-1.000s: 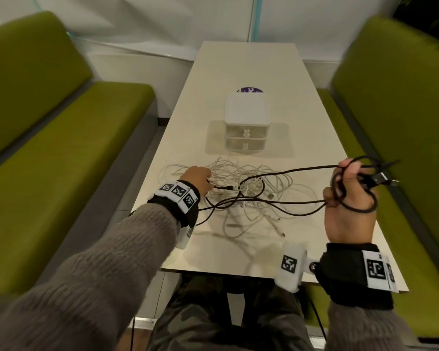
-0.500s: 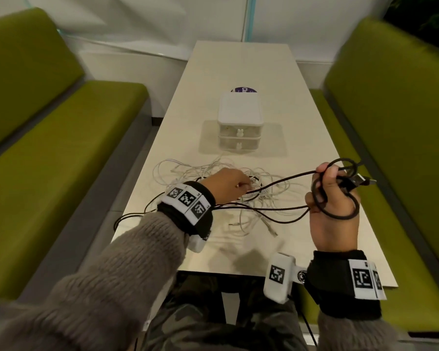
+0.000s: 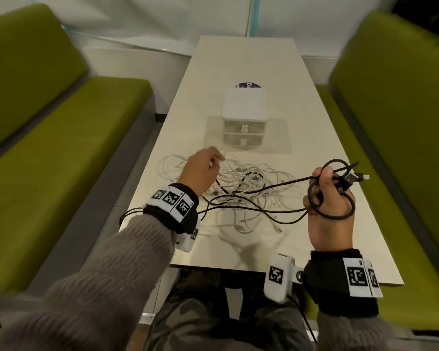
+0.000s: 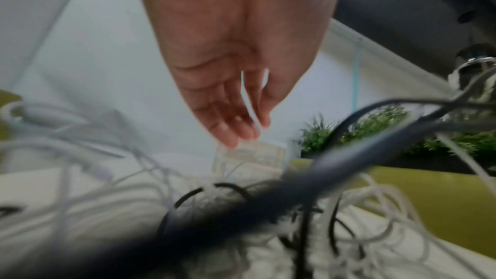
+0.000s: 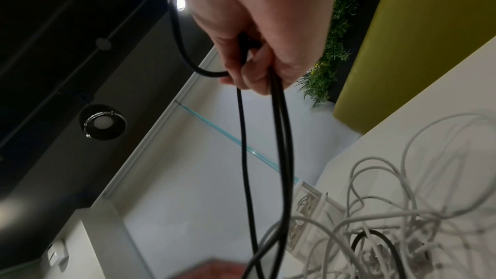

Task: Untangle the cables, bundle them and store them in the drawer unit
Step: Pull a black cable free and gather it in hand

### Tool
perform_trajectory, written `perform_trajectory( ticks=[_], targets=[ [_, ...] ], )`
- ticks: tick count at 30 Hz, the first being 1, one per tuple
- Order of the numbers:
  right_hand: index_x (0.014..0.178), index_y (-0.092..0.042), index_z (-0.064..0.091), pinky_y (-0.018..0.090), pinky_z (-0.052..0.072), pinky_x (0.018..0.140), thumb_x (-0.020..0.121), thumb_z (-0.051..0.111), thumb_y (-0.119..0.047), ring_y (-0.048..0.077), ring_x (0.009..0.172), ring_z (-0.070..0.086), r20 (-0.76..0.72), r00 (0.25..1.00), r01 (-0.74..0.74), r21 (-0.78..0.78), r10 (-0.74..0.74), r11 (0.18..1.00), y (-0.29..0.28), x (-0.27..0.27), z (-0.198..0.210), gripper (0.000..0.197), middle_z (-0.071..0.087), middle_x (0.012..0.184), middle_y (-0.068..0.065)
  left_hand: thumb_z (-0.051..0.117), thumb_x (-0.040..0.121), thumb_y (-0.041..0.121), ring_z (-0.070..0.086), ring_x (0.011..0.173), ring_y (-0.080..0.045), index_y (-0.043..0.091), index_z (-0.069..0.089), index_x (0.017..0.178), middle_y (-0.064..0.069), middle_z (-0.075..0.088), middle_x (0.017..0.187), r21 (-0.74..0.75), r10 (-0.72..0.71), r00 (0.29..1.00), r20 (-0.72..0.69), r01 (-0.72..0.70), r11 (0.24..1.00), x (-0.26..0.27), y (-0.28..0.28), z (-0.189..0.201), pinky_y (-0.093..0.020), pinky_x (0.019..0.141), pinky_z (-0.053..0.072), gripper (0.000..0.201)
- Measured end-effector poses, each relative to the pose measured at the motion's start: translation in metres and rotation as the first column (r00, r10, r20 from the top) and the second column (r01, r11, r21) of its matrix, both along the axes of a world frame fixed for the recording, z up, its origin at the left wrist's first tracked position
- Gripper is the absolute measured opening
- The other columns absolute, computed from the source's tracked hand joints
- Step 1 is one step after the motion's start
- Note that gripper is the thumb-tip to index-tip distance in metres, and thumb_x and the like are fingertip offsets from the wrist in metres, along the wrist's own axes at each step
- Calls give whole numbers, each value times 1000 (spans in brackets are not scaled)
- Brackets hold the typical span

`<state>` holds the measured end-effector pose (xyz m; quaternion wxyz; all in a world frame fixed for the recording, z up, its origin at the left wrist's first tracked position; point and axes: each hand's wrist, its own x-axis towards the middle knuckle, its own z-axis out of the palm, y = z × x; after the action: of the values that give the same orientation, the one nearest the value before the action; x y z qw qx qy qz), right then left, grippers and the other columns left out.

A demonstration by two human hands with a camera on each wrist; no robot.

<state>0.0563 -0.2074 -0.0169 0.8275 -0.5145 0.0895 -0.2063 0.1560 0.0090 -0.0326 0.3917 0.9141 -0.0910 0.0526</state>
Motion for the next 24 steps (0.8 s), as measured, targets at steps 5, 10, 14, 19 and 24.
perform_trajectory(
  ticks=[5, 10, 14, 19, 24],
  targets=[
    [82, -14, 61, 16, 28, 45, 87, 54, -40, 3, 44, 34, -54, 996, -76, -12, 75, 997, 17, 3, -6, 27, 41, 50, -10, 58, 91, 19, 56, 106, -7, 17, 56, 119, 0, 58, 117, -183, -479, 878, 18, 474, 862, -42, -44, 31, -16, 92, 46, 28],
    [83, -13, 58, 14, 31, 47, 98, 47, -27, 1, 46, 38, -19, 999, -38, 30, 38, 999, 10, -3, 6, 23, 46, 52, -12, 54, 93, 25, 60, 92, -19, 13, 60, 104, -6, 65, 98, -29, -503, 817, -283, 517, 856, -37, -43, 4, -30, 83, 48, 17],
    [85, -16, 58, 12, 32, 52, 99, 47, -27, 0, 52, 43, 15, 1000, 24, 45, -25, 999, -9, -7, 14, 21, 47, 52, -14, 55, 93, 25, 53, 84, -18, 11, 65, 98, 1, 57, 86, 184, -346, 881, -321, 417, 890, -20, -12, -3, -22, 66, 31, 18],
    [80, -18, 64, 16, 30, 49, 98, 52, -28, 3, 51, 37, 7, 992, 124, -192, -125, 974, -13, -3, 4, 24, 47, 52, -13, 62, 88, 20, 54, 96, -21, 12, 71, 100, -9, 61, 101, 187, -259, 957, -131, 281, 941, -11, 4, 3, -22, 77, 34, 17],
    [92, -19, 69, 13, 43, 71, 94, 58, -25, -6, 69, 56, -50, 999, -33, -576, 4, 817, 19, 7, -9, 12, 66, 80, -9, 62, 88, 28, 58, 77, -18, 11, 66, 86, -5, 63, 78, -58, -150, 988, -46, 148, 987, -18, -10, 25, -25, 69, 43, 18]
  ],
)
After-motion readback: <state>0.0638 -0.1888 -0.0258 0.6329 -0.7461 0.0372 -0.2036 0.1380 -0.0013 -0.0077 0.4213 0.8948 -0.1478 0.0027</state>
